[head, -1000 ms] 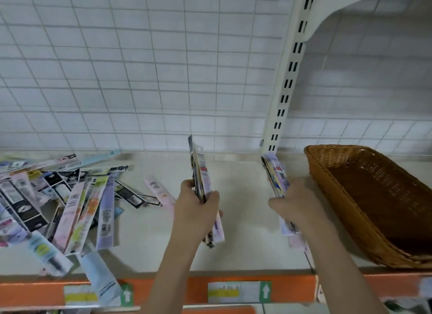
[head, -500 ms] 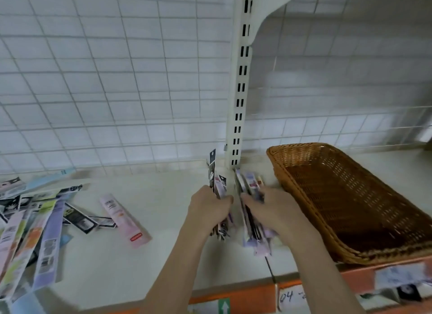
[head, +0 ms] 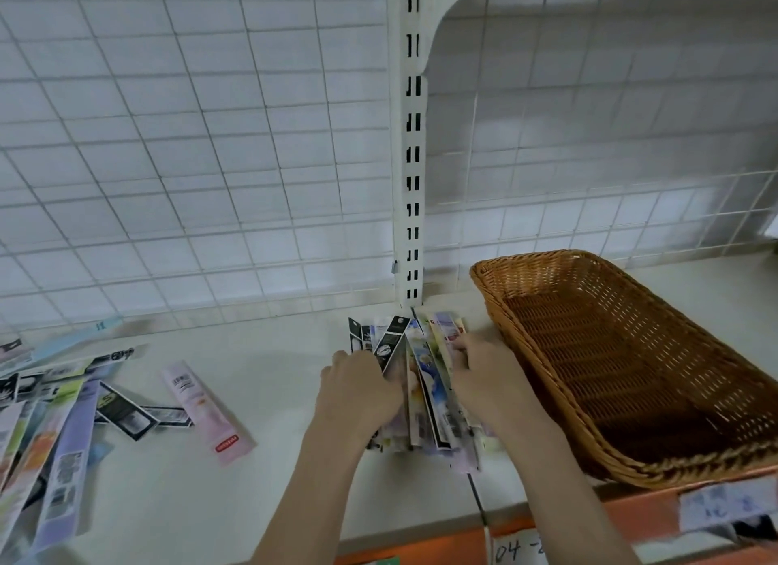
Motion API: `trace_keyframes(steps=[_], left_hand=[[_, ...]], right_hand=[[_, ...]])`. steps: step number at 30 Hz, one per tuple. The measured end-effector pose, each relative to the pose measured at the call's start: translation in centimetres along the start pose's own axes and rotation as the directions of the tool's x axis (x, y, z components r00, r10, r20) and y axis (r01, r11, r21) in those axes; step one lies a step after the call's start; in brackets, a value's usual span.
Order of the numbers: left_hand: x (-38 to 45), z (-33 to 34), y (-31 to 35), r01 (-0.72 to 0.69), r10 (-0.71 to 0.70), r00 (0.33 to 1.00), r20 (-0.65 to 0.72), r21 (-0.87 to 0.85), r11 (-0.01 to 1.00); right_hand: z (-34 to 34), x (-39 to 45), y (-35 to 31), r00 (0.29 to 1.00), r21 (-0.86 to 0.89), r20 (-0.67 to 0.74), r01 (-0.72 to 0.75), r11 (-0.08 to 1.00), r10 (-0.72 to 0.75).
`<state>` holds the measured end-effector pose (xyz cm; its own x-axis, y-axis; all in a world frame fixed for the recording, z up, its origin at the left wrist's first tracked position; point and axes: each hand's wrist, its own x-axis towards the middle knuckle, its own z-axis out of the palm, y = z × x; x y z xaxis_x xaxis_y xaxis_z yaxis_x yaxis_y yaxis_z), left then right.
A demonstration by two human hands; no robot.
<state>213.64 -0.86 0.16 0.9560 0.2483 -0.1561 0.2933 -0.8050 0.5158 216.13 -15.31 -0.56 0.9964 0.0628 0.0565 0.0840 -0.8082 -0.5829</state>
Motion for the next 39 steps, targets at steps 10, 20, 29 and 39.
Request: trace_keyframes(steps=[10,20,29,39], left_hand=[[-0.9,-0.8,-1.5,0.014,-0.028,0.991,-0.134,-0.109,0.994],[-3.4,-6.1,-9.6,-0.072,-0.056,0.930,-0.362,-0.332,0.941],[-6.1,-9.8,-16.1,-0.096,-0.044,0.886,-0.462,-0.275,0.957],[-6.4,-10.9,-19.8,-0.059,-0.039,0.893,-0.449,-0.203,0.977]], right_hand=[[0.8,-0.6,-2.7,0.989,-0.106,-0.089,0.107,0.989,-0.116],[4.8,-1.9,-8.4,0.954,-0.095,-0.121,0.264,0.960,-0.275],[9.9,-2.9,-12.2,0.955,-0.289,0.128,0.295,0.911,-0.269],[8.8,-3.0,-12.4,0.957,-0.358,0.187,0.276,0.892,-0.221]])
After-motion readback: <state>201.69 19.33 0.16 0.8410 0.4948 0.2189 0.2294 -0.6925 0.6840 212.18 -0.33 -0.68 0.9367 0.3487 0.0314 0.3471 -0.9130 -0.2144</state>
